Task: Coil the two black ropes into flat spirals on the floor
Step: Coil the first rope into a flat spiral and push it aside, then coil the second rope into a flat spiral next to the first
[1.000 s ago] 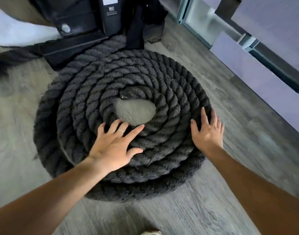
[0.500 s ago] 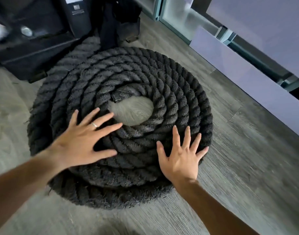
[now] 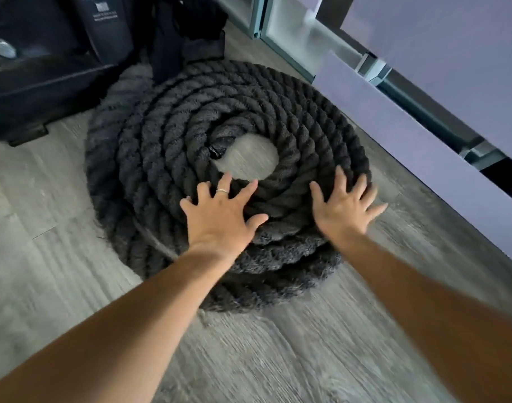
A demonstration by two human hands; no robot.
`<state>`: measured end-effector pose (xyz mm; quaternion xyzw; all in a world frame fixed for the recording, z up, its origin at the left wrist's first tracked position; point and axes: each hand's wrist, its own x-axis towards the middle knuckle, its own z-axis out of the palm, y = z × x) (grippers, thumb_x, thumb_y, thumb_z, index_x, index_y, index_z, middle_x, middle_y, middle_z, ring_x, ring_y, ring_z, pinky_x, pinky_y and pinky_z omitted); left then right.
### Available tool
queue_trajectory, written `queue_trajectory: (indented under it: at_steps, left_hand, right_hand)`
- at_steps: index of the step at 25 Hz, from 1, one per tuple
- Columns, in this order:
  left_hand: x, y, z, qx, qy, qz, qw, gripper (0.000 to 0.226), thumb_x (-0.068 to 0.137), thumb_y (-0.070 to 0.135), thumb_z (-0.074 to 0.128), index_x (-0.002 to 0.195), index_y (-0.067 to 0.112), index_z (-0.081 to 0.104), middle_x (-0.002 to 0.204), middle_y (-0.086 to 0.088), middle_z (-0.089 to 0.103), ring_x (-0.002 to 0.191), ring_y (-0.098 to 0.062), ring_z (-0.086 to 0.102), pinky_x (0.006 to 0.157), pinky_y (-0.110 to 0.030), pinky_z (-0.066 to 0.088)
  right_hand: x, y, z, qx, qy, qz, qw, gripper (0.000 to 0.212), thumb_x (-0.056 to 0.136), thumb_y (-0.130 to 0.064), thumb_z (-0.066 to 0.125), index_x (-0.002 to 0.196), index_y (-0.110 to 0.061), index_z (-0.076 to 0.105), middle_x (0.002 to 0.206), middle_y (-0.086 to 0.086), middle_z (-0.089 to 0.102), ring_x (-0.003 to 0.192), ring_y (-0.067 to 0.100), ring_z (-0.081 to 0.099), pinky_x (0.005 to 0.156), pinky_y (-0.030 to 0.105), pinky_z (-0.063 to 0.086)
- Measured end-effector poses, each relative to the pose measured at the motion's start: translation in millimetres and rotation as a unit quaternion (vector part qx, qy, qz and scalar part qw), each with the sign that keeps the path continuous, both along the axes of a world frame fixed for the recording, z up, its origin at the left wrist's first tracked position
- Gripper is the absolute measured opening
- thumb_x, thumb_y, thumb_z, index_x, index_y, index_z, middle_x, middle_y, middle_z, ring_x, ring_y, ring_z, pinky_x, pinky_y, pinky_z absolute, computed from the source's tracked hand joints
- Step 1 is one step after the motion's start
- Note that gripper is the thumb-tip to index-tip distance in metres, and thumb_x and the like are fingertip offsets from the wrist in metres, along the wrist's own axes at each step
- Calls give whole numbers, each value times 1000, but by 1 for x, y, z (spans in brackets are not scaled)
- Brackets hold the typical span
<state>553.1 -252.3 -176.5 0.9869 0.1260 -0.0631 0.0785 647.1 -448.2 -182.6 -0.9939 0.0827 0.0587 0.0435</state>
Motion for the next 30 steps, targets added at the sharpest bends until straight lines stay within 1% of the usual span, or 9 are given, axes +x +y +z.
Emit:
queue_trajectory:
  at_steps: [2,7,9,11,16,19,22,26,30]
  left_hand:
    - [7,-14,-2,-3,-4,12,1000,70,89,80,30,154,56,14,169,2,16,140,-38,25,101,-61,32]
    - [3,15,7,-17,-11,-64,998,81,81,87,33,153,49,29,168,2,19,145,-32,25,106,-57,28]
    - [-17,53,7,33,-2,-93,995,90,74,96,25,153,52,24,169,0,14,152,-35,11,116,-66,13]
    - [-37,79,2,36,35,-58,997,98,65,102,21,153,60,9,171,1,0,153,-42,-7,113,-75,-2]
    - [-40,76,-1,-76,69,-25,994,95,68,97,37,151,63,6,170,9,-11,152,-37,-21,114,-76,7]
    - [-40,91,25,-132,112,-22,985,85,77,86,48,152,57,22,171,6,4,156,-32,-6,121,-61,16]
    - [-63,126,81,-124,116,-73,983,65,91,64,54,151,44,39,161,1,36,146,-20,35,117,-33,31]
    - [-153,195,189,13,152,-64,986,58,95,55,54,149,40,41,141,2,54,133,-19,51,103,-30,38]
    - [-273,258,311,95,185,51,977,57,95,55,56,147,36,45,138,2,61,126,-20,57,102,-30,41]
  right_hand:
    - [-32,23,-11,43,17,-10,999,78,94,-74,20,162,-36,13,171,14,1,154,43,-7,116,72,-6]
    - [-23,17,-14,13,7,28,999,86,89,-76,21,162,-31,16,170,12,10,154,45,-1,114,75,-3]
    - [-6,9,-16,11,-2,39,999,85,89,-76,24,162,-31,18,170,10,12,154,44,0,115,74,-3]
    - [10,-1,-17,15,-13,51,999,83,89,-75,27,161,-32,23,169,9,15,154,43,3,115,73,-3]
    - [29,-15,-11,13,14,60,998,80,92,-75,27,160,-34,21,170,6,13,155,40,2,116,72,-3]
    - [17,0,5,-22,58,62,996,76,97,-68,22,162,-29,16,169,11,13,154,41,3,117,70,-1]
    - [-17,46,33,35,27,139,989,58,103,-50,34,156,-24,37,160,11,34,149,38,21,119,66,9]
    - [-82,145,119,135,106,349,921,47,101,-44,48,146,-30,50,149,6,50,127,29,52,106,45,44]
    - [-151,218,244,129,137,498,847,41,101,-37,51,140,-26,58,143,0,57,127,23,54,104,35,45]
